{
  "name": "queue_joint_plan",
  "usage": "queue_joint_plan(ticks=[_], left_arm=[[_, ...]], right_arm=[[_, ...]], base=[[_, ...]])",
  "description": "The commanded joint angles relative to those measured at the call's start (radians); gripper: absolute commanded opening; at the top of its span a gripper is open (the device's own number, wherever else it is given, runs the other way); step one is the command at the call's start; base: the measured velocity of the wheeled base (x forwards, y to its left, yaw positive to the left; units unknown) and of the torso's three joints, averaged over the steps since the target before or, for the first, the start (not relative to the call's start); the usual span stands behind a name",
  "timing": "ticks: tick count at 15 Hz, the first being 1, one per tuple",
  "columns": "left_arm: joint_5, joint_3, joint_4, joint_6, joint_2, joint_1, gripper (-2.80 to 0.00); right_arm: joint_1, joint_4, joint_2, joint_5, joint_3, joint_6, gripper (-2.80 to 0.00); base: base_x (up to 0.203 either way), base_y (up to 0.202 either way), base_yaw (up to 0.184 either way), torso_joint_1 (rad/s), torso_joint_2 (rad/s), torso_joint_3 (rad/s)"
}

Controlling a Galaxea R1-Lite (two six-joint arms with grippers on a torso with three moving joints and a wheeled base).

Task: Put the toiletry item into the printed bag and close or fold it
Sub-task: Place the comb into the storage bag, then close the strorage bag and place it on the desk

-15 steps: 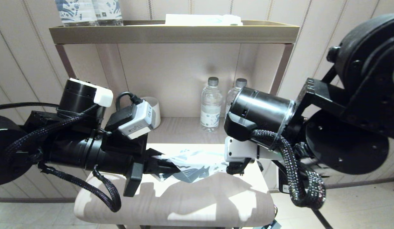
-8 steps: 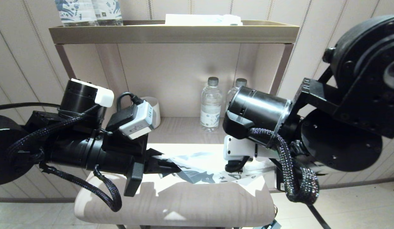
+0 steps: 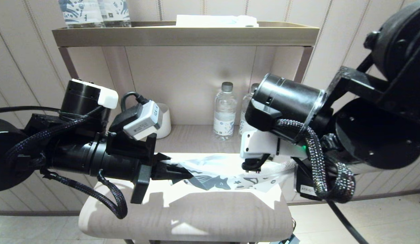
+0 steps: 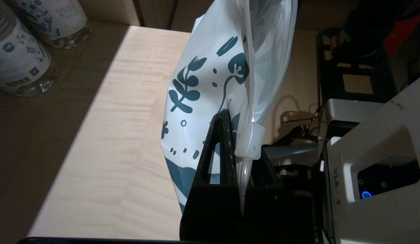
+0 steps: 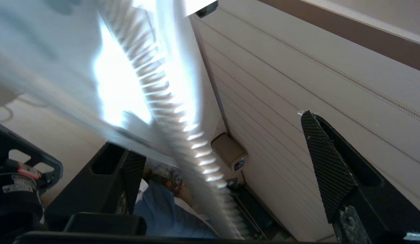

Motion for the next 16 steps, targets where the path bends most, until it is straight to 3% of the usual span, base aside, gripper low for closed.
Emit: queue_joint_plan(ticks=[1, 4, 8, 10, 13, 16], left_arm=[[-0.014, -0.010, 0.000, -0.005, 0.003, 0.022, -2.80], [-0.056, -0.041, 0.000, -0.037, 0.021, 0.060, -2.80], [-0.057, -0.056, 0.000, -0.041, 0.053, 0.081, -2.80], [-0.057, -0.071, 0.001, -0.045, 0.066, 0.096, -2.80], [-0.057, -0.096, 0.000, -0.115, 0.069, 0.103, -2.80], [-0.053, -0.124, 0.000, -0.134, 0.103, 0.111, -2.80]], right_arm=[[-0.010, 0.001, -0.029, -0.003, -0.002, -0.003, 0.00], [-0.059, -0.020, -0.104, -0.003, -0.002, -0.004, 0.00], [-0.069, -0.077, -0.167, 0.036, -0.001, 0.009, 0.00], [-0.064, -0.148, -0.202, 0.102, 0.013, 0.047, 0.00], [-0.072, -0.158, -0.284, 0.282, 0.038, 0.217, 0.00], [-0.141, -0.207, -0.348, 0.346, 0.120, 0.235, 0.00]], base=[[0.000, 0.000, 0.000, 0.000, 0.00, 0.000], [0.000, 0.000, 0.000, 0.000, 0.00, 0.000], [0.000, 0.000, 0.000, 0.000, 0.00, 0.000], [0.000, 0.000, 0.000, 0.000, 0.00, 0.000], [0.000, 0.000, 0.000, 0.000, 0.00, 0.000], [0.000, 0.000, 0.000, 0.000, 0.00, 0.000]])
